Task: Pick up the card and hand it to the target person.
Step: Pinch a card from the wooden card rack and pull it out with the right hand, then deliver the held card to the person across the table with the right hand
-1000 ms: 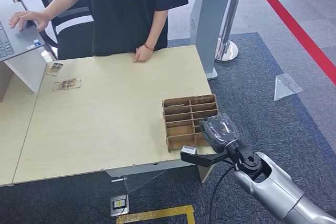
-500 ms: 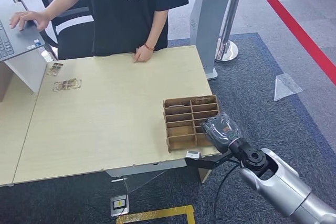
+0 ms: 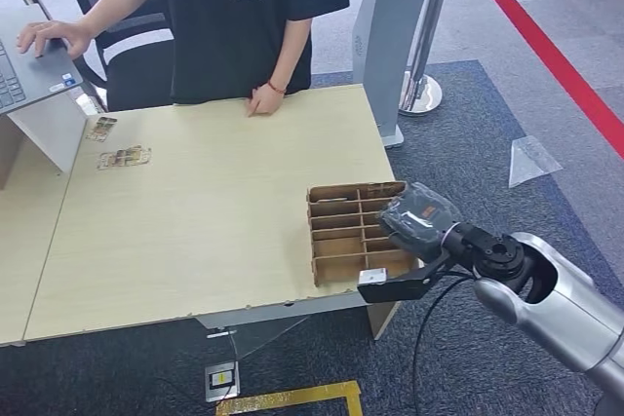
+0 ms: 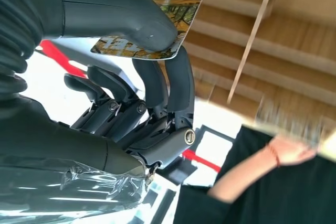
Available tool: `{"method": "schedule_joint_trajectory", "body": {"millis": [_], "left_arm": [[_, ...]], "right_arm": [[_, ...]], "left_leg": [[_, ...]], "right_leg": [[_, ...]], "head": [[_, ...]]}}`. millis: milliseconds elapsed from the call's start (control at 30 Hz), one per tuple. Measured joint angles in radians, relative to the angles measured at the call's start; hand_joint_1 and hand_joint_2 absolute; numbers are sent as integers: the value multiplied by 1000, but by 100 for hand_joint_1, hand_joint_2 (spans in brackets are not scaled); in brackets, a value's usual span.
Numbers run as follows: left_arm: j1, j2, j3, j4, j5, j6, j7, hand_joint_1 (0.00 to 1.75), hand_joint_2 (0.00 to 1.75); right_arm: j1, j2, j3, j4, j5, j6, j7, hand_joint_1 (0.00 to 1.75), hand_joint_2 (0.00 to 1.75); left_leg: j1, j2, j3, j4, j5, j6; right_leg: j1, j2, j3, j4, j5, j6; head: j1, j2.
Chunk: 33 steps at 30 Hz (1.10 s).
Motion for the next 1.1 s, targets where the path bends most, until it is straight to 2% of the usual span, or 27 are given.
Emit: {"method": "schedule_joint_trajectory", "body": {"millis": [300, 467, 633, 800, 933, 1100], "left_arm": [[1, -1, 0, 0, 21, 0, -1, 0, 175], [1, -2, 2, 0, 27, 0, -2, 0, 175], [1, -7, 2, 0, 27, 0, -3, 0, 175], [0, -14, 2, 0, 20, 3, -10, 0, 175], [-2, -19, 2, 0, 6, 4, -9, 0, 175], [-3, -25, 2, 0, -14, 4, -9, 0, 175]], "right_arm": [[-218, -75, 82, -124, -112, 84, 45, 175, 175], [-321, -99, 134, -166, -150, 83, 88, 175, 175], [-349, -105, 158, -180, -138, -29, 153, 175, 175], [-349, -99, 186, -154, -5, -146, 176, 175, 175], [-358, -58, 208, -62, 115, -276, 178, 175, 175], [-386, 22, 223, 109, 206, -427, 183, 175, 175]], "left_leg": [[0, 0, 0, 0, 0, 0], [0, 0, 0, 0, 0, 0], [0, 0, 0, 0, 0, 0], [0, -1, -2, -1, 0, 0], [0, -1, -2, -1, 0, 0], [1, -2, -2, -1, 1, 0]], "right_leg": [[0, 0, 0, 0, 0, 0], [0, 0, 0, 0, 0, 0], [0, 0, 0, 0, 0, 0], [0, -1, 0, 0, 0, 0], [0, -1, 0, 1, 0, 0], [0, -2, 0, 1, 0, 0]], "head": [[0, 0], [0, 0], [0, 0], [0, 0], [0, 0], [0, 0]]}}
